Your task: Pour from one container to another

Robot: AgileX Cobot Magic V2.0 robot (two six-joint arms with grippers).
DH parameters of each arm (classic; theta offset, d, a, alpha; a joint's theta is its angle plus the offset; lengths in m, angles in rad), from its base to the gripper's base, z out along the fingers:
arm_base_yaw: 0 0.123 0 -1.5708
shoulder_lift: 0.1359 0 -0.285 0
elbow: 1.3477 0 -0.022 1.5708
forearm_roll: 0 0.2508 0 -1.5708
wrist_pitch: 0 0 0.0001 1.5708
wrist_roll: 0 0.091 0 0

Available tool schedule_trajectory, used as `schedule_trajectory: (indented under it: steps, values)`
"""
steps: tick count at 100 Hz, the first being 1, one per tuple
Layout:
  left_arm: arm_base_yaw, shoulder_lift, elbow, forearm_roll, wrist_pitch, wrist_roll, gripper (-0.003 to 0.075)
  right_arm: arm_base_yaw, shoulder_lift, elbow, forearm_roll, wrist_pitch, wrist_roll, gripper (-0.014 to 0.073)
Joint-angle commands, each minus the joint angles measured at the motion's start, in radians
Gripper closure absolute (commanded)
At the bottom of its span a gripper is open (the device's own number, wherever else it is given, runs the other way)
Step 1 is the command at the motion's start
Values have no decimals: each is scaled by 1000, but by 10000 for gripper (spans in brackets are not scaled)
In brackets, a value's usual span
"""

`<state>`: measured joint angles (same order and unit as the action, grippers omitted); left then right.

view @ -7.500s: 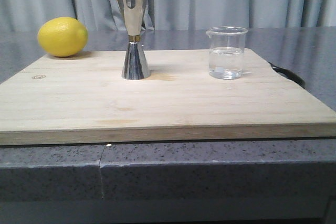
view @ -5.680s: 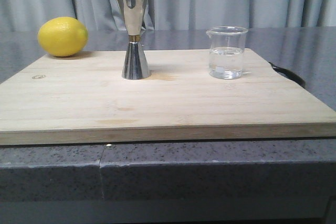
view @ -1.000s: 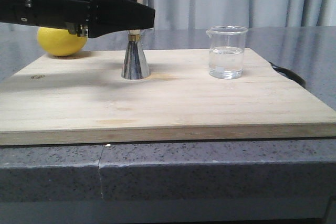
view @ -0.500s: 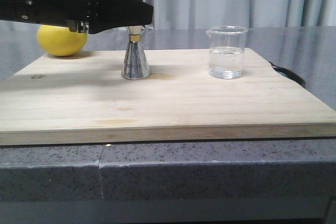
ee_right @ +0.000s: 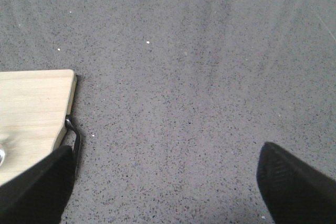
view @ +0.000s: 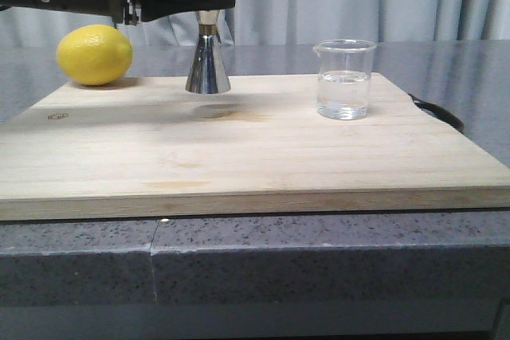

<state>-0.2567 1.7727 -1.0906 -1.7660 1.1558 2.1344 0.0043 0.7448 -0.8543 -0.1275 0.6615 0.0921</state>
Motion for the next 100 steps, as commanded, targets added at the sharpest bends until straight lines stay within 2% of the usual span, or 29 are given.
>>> schedule_trajectory:
  steps: [1, 11, 29, 54, 84, 100]
  values:
    - [-8, -39, -47, -98, 102, -23, 482, -7, 4, -33, 2, -81, -6, -43]
    - [-8, -39, -55, -98, 102, -23, 482, 3, 4, -33, 34, -92, -11, -43]
    - [-8, -39, -55, -98, 102, -23, 482, 62, 4, -38, 151, -141, -116, -43]
    - [-8, -39, -55, -98, 88, -23, 482, 191, 81, -95, 156, -147, -145, -43]
    - [-8, -39, -55, -98, 88, -23, 482, 374, 296, -181, 156, -120, -175, -43]
    - [-8, -39, -55, -98, 88, -23, 482, 430, 404, -190, 156, -178, -177, -43]
